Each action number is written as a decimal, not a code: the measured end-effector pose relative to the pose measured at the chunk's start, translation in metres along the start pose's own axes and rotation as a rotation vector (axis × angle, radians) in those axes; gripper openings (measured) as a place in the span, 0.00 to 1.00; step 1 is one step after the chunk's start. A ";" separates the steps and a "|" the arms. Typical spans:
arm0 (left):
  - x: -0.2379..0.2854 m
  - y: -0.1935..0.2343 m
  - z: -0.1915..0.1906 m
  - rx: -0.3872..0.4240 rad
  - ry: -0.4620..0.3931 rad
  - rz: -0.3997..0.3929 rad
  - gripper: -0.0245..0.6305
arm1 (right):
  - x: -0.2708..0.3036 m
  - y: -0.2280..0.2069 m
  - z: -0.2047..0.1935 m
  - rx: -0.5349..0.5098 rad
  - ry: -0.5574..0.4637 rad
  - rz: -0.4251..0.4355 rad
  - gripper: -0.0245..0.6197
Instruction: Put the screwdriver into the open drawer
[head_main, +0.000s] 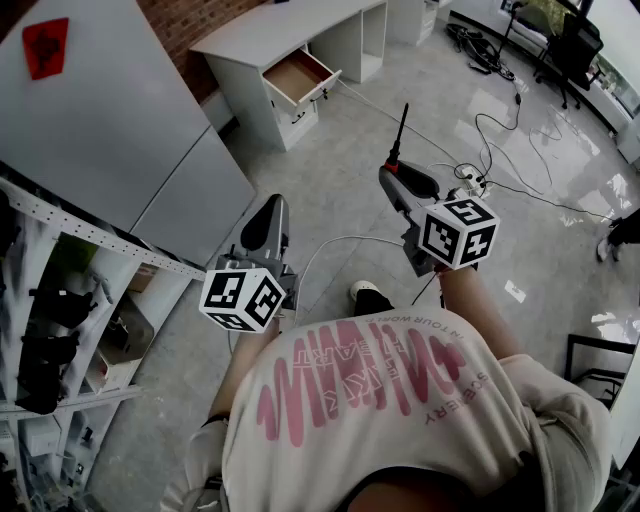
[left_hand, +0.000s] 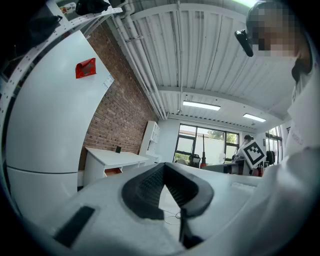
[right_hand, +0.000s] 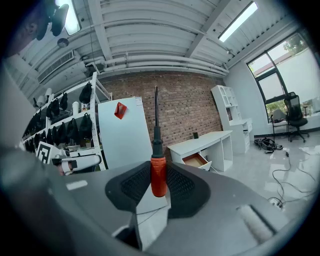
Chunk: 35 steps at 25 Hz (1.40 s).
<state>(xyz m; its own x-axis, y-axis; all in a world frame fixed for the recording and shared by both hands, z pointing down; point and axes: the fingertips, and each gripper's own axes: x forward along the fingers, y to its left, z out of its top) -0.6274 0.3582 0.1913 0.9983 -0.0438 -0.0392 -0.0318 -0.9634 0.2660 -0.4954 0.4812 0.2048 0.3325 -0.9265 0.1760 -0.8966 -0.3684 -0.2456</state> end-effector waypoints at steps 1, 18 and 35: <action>0.001 0.001 0.000 -0.001 0.000 0.001 0.04 | 0.001 0.000 0.000 -0.001 0.001 0.001 0.21; 0.079 0.048 -0.007 -0.032 0.012 0.072 0.04 | 0.071 -0.071 0.006 0.070 0.059 0.036 0.21; 0.285 0.095 0.009 -0.023 -0.036 0.097 0.04 | 0.209 -0.230 0.080 0.030 0.096 0.108 0.21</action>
<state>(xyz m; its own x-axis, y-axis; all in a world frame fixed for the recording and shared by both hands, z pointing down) -0.3463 0.2520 0.1962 0.9880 -0.1469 -0.0468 -0.1271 -0.9477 0.2927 -0.1966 0.3665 0.2217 0.2039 -0.9498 0.2375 -0.9161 -0.2706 -0.2958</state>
